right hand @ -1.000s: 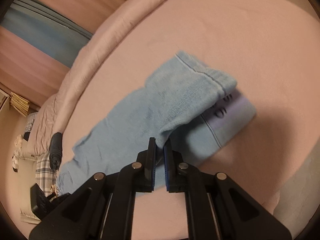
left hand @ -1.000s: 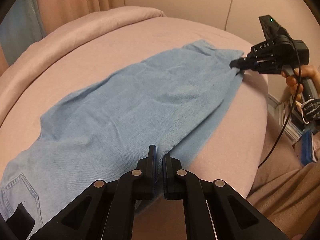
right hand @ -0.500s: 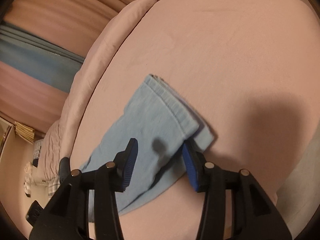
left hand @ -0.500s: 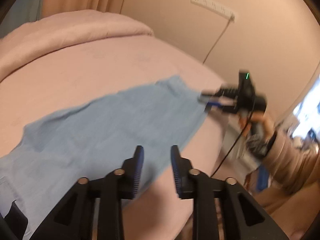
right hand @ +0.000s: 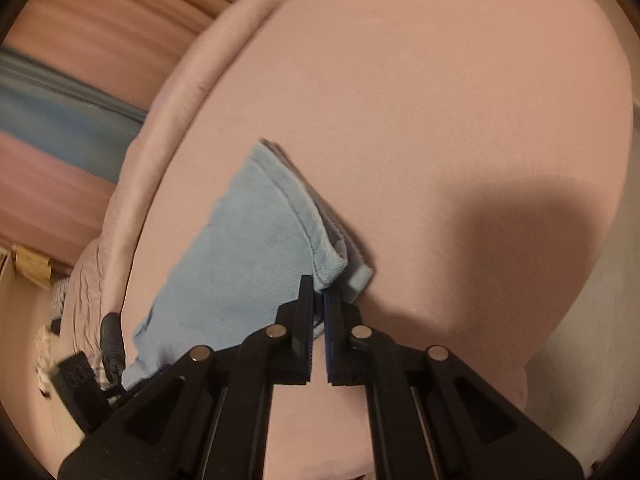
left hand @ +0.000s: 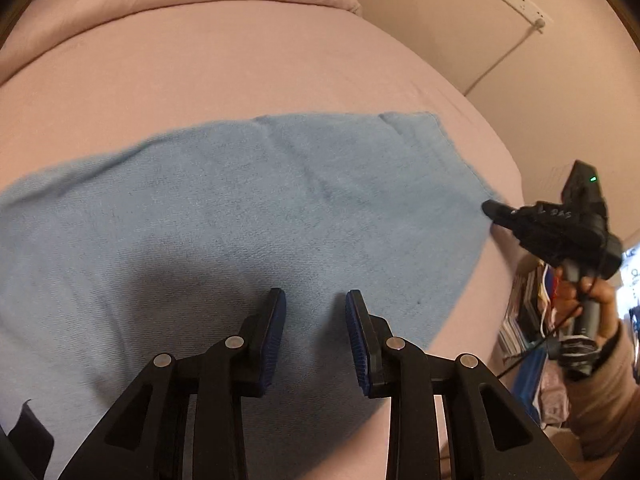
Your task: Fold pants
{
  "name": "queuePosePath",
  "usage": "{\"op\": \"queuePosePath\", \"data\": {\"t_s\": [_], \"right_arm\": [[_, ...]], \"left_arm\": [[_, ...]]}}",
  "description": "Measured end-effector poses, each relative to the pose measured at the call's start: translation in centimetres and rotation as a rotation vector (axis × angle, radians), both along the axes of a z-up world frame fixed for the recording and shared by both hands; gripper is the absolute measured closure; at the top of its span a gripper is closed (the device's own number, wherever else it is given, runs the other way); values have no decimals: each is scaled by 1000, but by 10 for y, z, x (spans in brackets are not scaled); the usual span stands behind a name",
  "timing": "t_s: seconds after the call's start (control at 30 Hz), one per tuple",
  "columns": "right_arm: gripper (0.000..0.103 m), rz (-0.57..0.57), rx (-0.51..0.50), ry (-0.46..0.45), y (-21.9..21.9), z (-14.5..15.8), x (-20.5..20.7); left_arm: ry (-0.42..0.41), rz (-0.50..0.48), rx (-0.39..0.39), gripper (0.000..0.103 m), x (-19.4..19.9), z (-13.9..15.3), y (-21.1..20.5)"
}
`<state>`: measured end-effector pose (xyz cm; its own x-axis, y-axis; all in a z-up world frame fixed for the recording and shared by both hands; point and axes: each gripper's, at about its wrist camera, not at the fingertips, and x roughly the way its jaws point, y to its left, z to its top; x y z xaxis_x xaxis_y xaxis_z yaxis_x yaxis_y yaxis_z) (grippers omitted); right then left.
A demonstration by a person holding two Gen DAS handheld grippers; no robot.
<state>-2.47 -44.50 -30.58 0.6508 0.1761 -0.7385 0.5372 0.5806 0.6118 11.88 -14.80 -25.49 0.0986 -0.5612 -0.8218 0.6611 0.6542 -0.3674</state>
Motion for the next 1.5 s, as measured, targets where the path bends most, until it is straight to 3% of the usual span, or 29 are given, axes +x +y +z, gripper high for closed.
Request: {"op": "queuePosePath", "data": {"t_s": [0.1, 0.13, 0.2, 0.27, 0.33, 0.37, 0.4, 0.47, 0.5, 0.57, 0.67, 0.77, 0.87, 0.97, 1.07, 1.17, 1.37, 1.43, 1.5], "right_arm": [[93, 18, -78, 28, 4, 16, 8], [86, 22, -201, 49, 11, 31, 11], [58, 12, -449, 76, 26, 58, 15], [58, 45, -564, 31, 42, 78, 22], [58, 149, -570, -27, 59, 82, 34], [58, 249, -526, -39, 70, 73, 46], [58, 319, -479, -8, 76, 60, 55], [57, 411, -411, 165, 83, 19, 69], [57, 422, -476, 144, 88, 23, 68], [56, 474, -597, 197, 102, 38, 77], [53, 549, -653, 113, 127, 66, 96], [50, 693, -572, -24, 169, 86, 132], [51, 867, -382, -123, 223, 94, 184], [50, 973, -336, -155, 269, 96, 231], [49, 1064, -247, -117, 302, 86, 267], [51, 1116, -141, 8, 328, 60, 279], [66, 1165, 43, 196, 352, 27, 279], [72, 1156, 106, 225, 360, 20, 285], [91, 1131, 104, 218, 363, 22, 292]], "left_arm": [[-27, -23, 22, 74, -9, 4, -2], [-32, -40, 26, 73, -13, 5, -4], [-54, -59, 29, 73, -25, 3, -2], [-91, -60, 17, 73, -37, 0, 1], [-99, -59, 0, 73, -41, 0, 5], [-87, -56, -11, 73, -42, -1, 6], [-63, -55, -23, 73, -42, 0, 12], [-38, -61, -25, 73, -40, 5, 24], [-36, -61, -29, 73, -39, 10, 34], [-78, -44, -12, 73, -32, 21, 55], [-160, 50, 1, 73, -9, 38, 90], [-182, 217, -14, 72, 29, 47, 134], [-189, 342, -29, 71, 68, 53, 172], [-168, 428, -17, 71, 102, 51, 199], [-140, 473, 31, 71, 121, 39, 215], [-126, 486, 68, 71, 122, 26, 227], [-144, 515, 75, 71, 106, 10, 260], [-148, 517, 56, 72, 100, 6, 263], [-179, 503, 73, 72, 98, 6, 260]]}}
